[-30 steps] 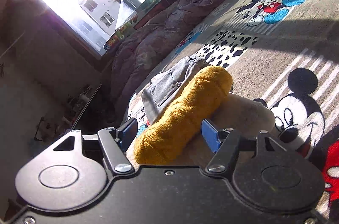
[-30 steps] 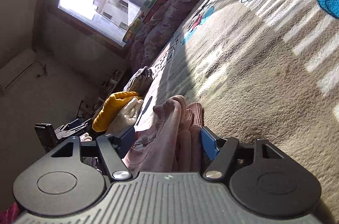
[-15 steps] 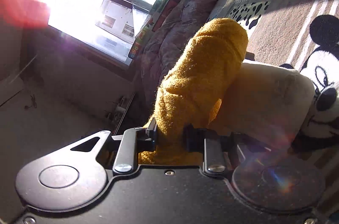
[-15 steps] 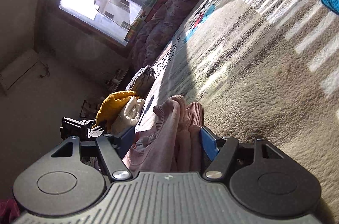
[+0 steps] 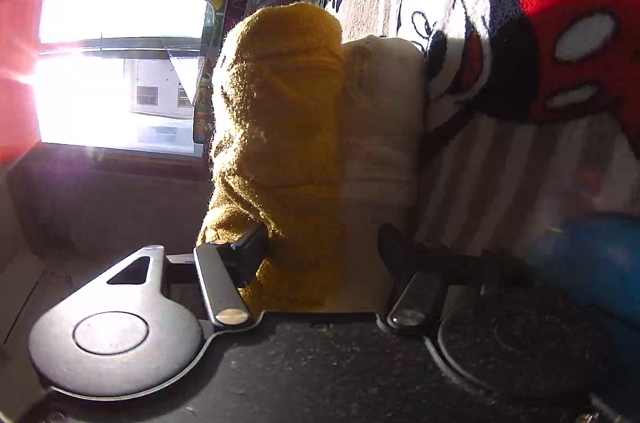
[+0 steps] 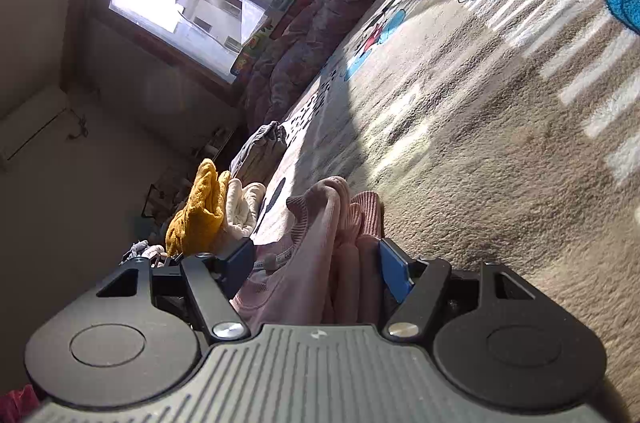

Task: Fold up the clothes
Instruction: 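Grasp the folded sweatshirt edge with the right gripper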

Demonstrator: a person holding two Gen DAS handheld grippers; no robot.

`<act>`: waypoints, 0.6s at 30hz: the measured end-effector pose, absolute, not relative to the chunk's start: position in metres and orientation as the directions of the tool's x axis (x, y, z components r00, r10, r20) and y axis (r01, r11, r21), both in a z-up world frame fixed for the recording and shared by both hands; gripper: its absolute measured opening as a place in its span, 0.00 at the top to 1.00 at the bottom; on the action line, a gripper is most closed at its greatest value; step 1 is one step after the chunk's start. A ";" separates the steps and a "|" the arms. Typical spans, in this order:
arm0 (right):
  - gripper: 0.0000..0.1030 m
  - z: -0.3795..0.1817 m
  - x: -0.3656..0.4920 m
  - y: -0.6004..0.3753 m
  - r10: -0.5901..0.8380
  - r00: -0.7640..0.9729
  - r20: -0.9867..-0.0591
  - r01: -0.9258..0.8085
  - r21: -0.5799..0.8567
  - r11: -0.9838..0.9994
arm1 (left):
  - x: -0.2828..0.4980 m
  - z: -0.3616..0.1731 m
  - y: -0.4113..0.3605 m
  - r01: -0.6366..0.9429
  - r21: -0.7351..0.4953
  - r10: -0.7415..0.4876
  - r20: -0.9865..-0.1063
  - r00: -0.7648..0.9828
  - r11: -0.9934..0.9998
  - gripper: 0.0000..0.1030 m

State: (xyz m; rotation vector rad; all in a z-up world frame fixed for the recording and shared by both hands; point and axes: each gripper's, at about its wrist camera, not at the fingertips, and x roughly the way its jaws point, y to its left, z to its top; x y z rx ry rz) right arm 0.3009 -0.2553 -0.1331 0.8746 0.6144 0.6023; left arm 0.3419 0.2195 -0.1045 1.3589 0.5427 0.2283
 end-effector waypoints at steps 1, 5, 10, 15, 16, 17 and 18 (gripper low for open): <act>0.35 -0.133 0.300 -0.256 0.698 0.674 -0.240 -0.224 0.834 0.504 | 0.337 -0.099 0.217 0.145 0.963 0.461 -0.237 0.855 0.227 0.32; 0.35 -0.131 0.298 -0.257 0.697 0.675 -0.243 -0.220 0.835 0.504 | 0.312 -0.077 0.206 0.120 0.946 0.467 -0.255 0.847 0.301 0.32; 0.34 -0.128 0.295 -0.259 0.695 0.675 -0.247 -0.214 0.837 0.504 | 0.272 -0.025 0.175 0.083 0.745 0.372 -0.423 0.826 0.662 0.32; 0.31 -0.117 0.277 -0.256 0.688 0.668 -0.284 -0.240 0.793 0.560 | 0.210 0.008 0.152 0.087 0.119 -0.002 -0.578 0.816 0.989 0.32; 0.30 -0.114 0.272 -0.256 0.688 0.663 -0.296 -0.248 0.780 0.575 | 0.201 0.008 0.150 0.098 0.001 -0.080 -0.580 0.811 0.995 0.32; 0.30 -0.112 0.266 -0.256 0.687 0.660 -0.305 -0.250 0.773 0.583 | 0.190 0.004 0.147 0.107 -0.106 -0.149 -0.575 0.805 0.989 0.32; 0.30 -0.111 0.264 -0.255 0.685 0.661 -0.307 -0.249 0.771 0.586 | 0.186 -0.002 0.141 0.106 -0.192 -0.198 -0.567 0.800 0.976 0.32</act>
